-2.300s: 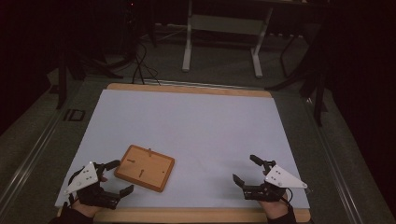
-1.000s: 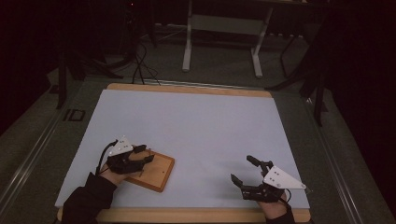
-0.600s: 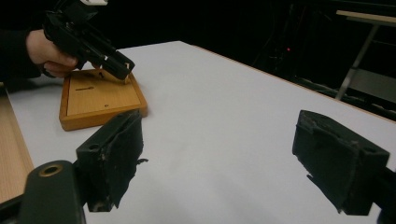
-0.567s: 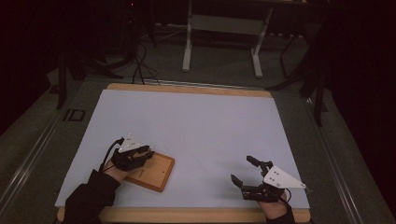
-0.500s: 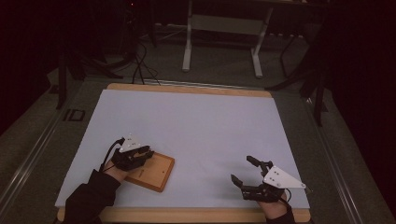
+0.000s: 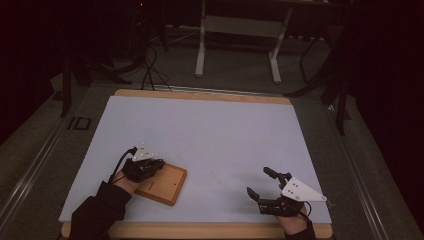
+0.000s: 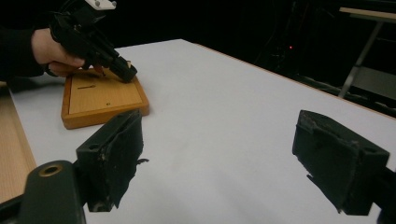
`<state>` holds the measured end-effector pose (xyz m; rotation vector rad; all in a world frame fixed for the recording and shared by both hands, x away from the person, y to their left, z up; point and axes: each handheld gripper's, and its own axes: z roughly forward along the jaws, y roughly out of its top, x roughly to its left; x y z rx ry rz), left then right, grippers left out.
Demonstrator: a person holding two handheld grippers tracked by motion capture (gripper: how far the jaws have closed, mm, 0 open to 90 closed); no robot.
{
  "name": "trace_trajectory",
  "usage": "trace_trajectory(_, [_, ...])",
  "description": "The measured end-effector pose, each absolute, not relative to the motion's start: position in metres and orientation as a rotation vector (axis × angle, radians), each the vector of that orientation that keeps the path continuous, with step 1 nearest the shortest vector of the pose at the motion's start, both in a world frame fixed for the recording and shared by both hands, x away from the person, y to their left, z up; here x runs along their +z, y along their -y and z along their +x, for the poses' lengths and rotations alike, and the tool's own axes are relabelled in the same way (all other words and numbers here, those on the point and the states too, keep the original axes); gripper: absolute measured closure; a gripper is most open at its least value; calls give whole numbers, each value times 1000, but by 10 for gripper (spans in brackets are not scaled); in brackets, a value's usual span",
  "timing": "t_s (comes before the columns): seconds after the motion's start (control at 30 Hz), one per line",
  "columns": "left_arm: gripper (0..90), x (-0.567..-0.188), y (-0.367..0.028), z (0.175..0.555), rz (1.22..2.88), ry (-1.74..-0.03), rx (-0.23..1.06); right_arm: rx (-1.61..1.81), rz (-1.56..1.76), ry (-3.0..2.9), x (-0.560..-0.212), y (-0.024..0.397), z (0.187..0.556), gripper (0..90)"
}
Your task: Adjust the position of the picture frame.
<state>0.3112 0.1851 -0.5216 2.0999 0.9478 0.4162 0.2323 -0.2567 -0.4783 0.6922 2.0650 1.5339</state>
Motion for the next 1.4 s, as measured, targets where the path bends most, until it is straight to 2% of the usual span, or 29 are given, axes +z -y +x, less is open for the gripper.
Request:
trace_trajectory(0.2, [850, -521, -182, 308, 2095, -961, 451, 1528, 693, -2065, -478, 256, 232, 158])
trace_trajectory(0.33, [854, -520, -185, 308, 2072, -958, 430, 1530, 700, -2062, -478, 257, 232, 158])
trace_trajectory(0.63, [856, -499, -175, 297, 2034, -917, 532, 1534, 700, -2060, -478, 258, 233, 158])
trace_trajectory(1.4, [858, -465, -120, 293, 1917, -882, 507, 1551, 699, -2039, -476, 261, 232, 158])
